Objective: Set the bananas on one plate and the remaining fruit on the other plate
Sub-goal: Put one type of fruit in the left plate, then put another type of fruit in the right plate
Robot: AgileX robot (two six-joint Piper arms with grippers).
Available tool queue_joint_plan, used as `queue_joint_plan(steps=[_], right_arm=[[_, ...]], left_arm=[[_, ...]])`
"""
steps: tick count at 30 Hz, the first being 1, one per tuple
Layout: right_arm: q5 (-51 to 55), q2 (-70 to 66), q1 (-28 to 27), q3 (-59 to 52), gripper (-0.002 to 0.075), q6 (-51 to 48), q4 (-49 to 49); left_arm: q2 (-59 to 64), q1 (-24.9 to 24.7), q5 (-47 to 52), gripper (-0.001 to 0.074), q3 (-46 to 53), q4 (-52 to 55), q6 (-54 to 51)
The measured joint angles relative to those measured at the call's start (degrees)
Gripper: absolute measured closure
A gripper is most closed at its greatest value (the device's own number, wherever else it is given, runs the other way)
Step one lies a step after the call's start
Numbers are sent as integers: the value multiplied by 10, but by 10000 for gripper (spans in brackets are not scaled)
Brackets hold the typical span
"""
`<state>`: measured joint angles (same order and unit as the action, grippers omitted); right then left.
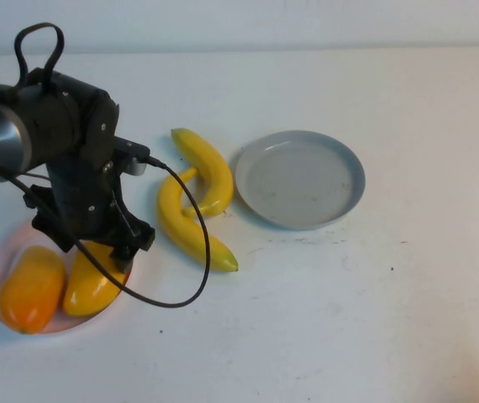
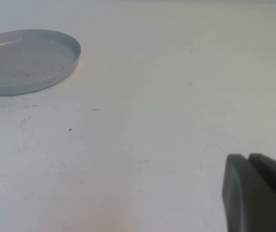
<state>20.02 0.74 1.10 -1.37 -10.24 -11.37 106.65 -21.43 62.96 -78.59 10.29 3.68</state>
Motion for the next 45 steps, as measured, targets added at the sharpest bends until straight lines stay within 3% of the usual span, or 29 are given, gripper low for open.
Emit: queue_joint_plan(steps=[4, 6, 11, 14, 23, 29, 38, 45], right_arm=[[0, 0, 0, 0, 743, 0, 0], [0, 0, 0, 0, 743, 0, 0], [0, 0, 0, 0, 743, 0, 0], [0, 0, 0, 0, 743, 0, 0], [0, 0, 0, 0, 743, 0, 0], [0, 0, 0, 0, 743, 0, 0], [0, 0, 0, 0, 743, 0, 0], [0, 0, 0, 0, 743, 0, 0]], left_arm=[[-44, 0, -7, 188, 0, -31, -19], [-79, 0, -14, 279, 0, -45, -28], [-204, 0, -66, 608, 43, -56, -43], [-303, 0, -125, 701, 121, -65, -45], [-605, 0, -309, 735, 373, -91, -43], [-763, 0, -348, 737, 484, -90, -37], [-864, 0, -342, 737, 547, -76, -18], [-865, 0, -501, 738, 640, -75, -21]])
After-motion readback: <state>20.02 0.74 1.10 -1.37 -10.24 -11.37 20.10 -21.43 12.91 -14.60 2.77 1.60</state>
